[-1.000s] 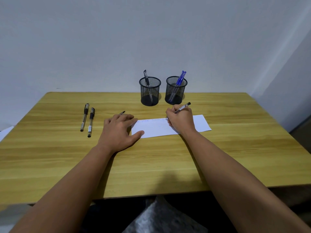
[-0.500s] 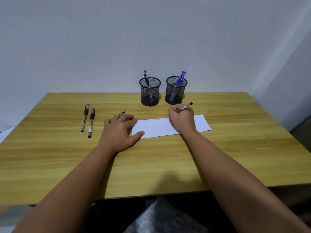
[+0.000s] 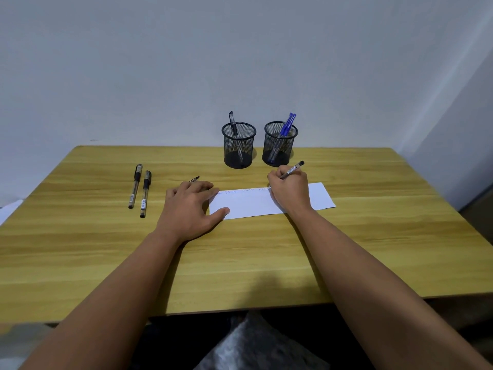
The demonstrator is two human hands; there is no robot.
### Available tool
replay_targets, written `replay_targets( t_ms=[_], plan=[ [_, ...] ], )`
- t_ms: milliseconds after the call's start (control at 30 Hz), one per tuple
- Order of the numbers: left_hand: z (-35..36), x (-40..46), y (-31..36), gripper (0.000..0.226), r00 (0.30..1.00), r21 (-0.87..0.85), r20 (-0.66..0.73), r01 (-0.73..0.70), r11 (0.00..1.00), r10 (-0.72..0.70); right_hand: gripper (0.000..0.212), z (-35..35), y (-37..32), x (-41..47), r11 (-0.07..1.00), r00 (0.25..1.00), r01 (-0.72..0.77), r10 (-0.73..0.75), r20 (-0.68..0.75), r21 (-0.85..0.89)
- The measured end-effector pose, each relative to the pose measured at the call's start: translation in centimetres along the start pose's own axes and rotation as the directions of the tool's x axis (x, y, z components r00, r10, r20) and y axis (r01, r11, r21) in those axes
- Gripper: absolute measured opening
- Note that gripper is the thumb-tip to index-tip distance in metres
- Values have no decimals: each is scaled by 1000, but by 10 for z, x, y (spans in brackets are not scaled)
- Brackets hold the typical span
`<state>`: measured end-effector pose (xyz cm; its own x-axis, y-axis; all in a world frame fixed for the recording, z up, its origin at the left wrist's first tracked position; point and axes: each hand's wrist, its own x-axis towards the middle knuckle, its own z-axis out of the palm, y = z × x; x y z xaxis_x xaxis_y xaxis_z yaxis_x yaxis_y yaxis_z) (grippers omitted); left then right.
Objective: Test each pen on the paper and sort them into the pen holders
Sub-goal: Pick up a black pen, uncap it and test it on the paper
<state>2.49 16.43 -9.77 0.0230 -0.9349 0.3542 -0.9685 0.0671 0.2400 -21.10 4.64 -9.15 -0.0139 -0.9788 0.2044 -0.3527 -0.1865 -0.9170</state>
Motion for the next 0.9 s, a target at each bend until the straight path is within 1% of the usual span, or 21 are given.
replay_targets(
  t_ms=[333, 400, 533, 633, 800, 900],
  plan=[
    [0, 0, 0, 61, 1000, -5, -8, 0, 1000, 0, 39, -1, -4, -3, 1000, 1000, 0, 0, -1, 9],
    [0, -1, 0, 61, 1000, -3, -5, 0, 1000, 0, 41, -1, -6, -3, 998, 999, -32, 34, -31, 46],
    [-1, -2, 0, 62, 1000, -7, -5, 4, 1000, -4, 32, -7, -7, 2, 964, 983, -162, 177, -54, 212],
    [-2, -2, 0, 61, 1000, -1, -2, 3, 1000, -3, 32, -8, -10, 2, 944, 975, -200, 217, -39, 261],
    [-3, -2, 0, 65, 1000, 13, 24, 5, 1000, -5, 34, -8, -17, 3, 946, 975, -221, 216, 48, 238],
    [-7, -3, 0, 67, 1000, -2, 14, 5, 1000, -5, 30, -10, -31, 2, 944, 979, -202, 195, 52, 259]
  ],
)
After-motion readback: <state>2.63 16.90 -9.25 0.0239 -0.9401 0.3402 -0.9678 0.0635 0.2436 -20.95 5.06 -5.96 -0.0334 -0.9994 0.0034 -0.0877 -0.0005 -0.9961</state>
